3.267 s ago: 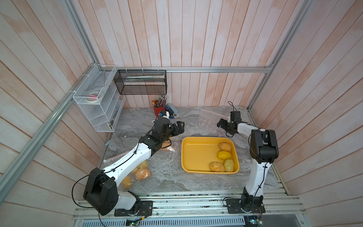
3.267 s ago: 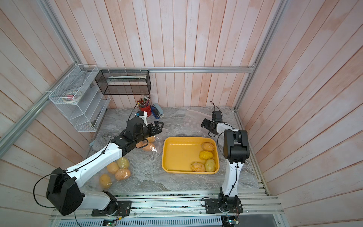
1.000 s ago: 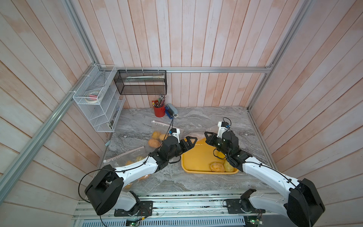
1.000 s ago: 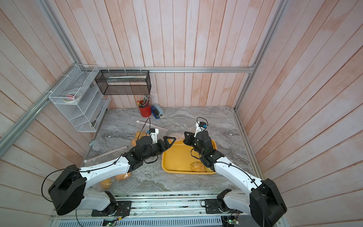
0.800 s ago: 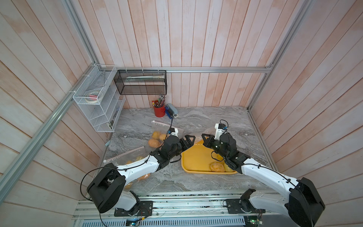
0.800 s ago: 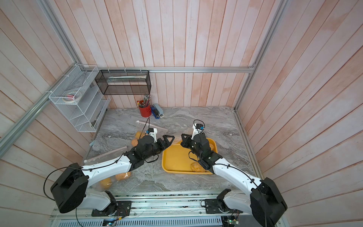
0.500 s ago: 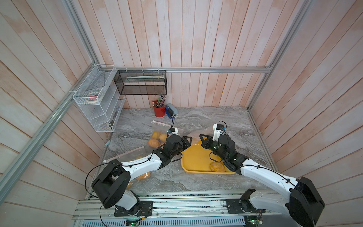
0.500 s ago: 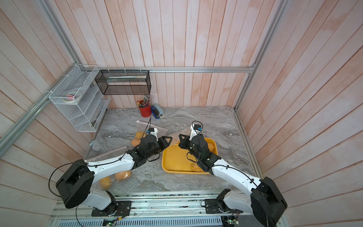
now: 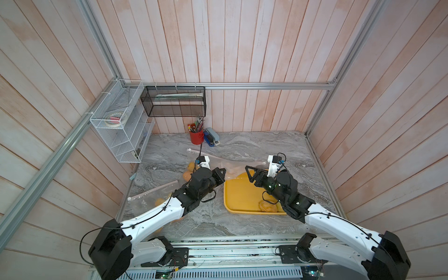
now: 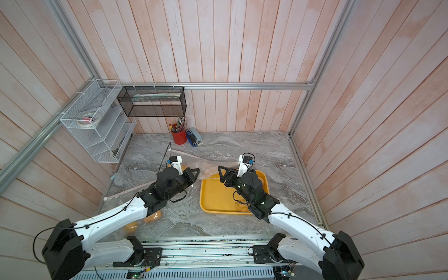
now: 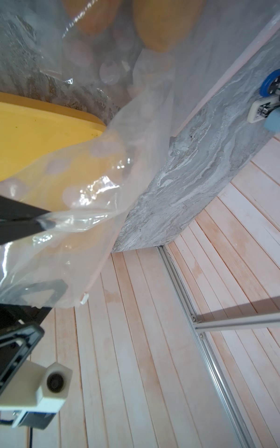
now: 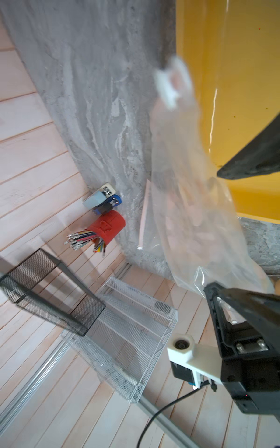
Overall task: Put the potatoes into a zipper bag and zip it
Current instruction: Pick up the zipper food storage bag at the center of the board, then open the zipper of the food storage bag.
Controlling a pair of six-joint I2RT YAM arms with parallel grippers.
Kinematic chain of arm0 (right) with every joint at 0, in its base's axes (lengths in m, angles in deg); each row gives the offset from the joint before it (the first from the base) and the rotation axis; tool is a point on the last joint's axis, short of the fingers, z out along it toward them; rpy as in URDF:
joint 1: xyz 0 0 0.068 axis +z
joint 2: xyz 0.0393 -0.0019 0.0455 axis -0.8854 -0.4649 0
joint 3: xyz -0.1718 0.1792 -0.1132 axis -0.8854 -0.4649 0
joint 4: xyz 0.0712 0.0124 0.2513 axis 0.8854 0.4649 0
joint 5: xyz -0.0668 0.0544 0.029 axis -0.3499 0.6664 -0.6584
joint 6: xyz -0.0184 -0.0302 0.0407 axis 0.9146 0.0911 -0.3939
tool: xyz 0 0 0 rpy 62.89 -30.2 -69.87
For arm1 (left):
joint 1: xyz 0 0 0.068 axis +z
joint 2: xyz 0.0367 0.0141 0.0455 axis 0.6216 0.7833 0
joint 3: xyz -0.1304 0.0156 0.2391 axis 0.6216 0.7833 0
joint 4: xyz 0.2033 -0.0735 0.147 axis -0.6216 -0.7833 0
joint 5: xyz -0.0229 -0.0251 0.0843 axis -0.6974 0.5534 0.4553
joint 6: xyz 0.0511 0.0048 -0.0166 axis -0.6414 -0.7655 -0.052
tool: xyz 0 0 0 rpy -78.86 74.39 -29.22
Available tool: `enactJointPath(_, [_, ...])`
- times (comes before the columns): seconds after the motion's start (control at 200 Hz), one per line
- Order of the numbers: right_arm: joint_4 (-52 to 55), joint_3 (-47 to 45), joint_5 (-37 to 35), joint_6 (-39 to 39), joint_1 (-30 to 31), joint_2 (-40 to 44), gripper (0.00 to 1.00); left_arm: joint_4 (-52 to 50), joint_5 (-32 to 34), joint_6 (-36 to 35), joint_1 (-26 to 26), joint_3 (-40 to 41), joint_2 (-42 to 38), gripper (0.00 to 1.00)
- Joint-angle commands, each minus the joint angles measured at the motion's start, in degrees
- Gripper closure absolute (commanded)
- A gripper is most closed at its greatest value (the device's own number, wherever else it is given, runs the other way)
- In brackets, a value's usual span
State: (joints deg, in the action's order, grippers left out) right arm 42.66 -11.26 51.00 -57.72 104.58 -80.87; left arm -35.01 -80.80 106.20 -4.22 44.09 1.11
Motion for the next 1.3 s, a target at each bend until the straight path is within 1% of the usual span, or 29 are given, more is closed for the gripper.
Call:
enactJointPath(0.0, [3.7,-2.0,-4.3,1.5,0.1,6.1,0.24,-7.0,3.2,-5.2,0.2,3.6,-7.3,1.0])
enactJointPath(0.11, [5.4,-4.7,-7.7,0.4,-0.1,12.3,0.21,-6.9,4.6,-5.1,0.2,10.7,-14.7,1.0])
enactJointPath(0.165, [6.8,-5.7,-9.6,-0.5,-0.3,14.3,0.21,-5.2,4.0,-5.4,0.1,14.5,-17.3,1.0])
enactJointPath(0.23, [7.7,-6.9,-10.2,-1.8,-1.2,15.2,0.21,-3.2,2.5,-5.8,0.1,18.4,-19.3,1.0])
enactJointPath(0.295, [8.1,-7.7,-8.4,-3.0,-2.9,14.5,0.22,-1.8,1.5,-6.4,0.1,21.6,-20.7,1.0])
enactJointPath(0.37, [6.7,-8.7,-2.1,-4.5,-6.5,12.3,0.25,-1.1,1.3,-7.0,0.1,24.6,-22.3,1.0])
enactJointPath(0.5, [-1.0,-11.6,12.9,-7.4,-15.0,5.1,0.35,-2.5,3.4,-7.2,0.1,27.3,-23.9,1.0])
enactJointPath(0.585, [-6.6,-12.3,19.6,-8.1,-18.1,-1.4,0.4,-1.6,3.4,-7.4,0.1,28.4,-24.2,1.0])
enactJointPath(0.805, [-17.1,-10.4,28.1,-6.8,-18.6,-16.9,0.42,-2.3,6.2,-8.0,0.2,29.6,-24.0,1.0])
enactJointPath(0.925, [-18.0,-7.4,30.5,-5.5,-18.9,-24.5,0.47,-2.9,7.1,-8.0,0.2,30.0,-24.1,1.0])
enactJointPath(1.015, [-22.5,-6.4,35.2,-6.1,-19.7,-30.0,0.51,-3.3,7.6,-8.2,0.2,30.2,-24.2,1.0])
enactJointPath(1.08, [-25.6,-5.3,38.4,-6.0,-19.7,-33.3,0.52,-3.7,7.9,-8.2,0.3,30.3,-24.3,1.0])
enactJointPath(1.205, [-27.3,-2.7,42.3,-5.5,-19.7,-39.0,0.53,-3.6,8.1,-8.3,0.3,30.3,-24.2,1.0])
enactJointPath(1.295, [-31.0,-1.8,45.3,-6.3,-19.7,-42.2,0.53,-3.3,8.0,-8.3,0.3,30.1,-24.2,1.0])
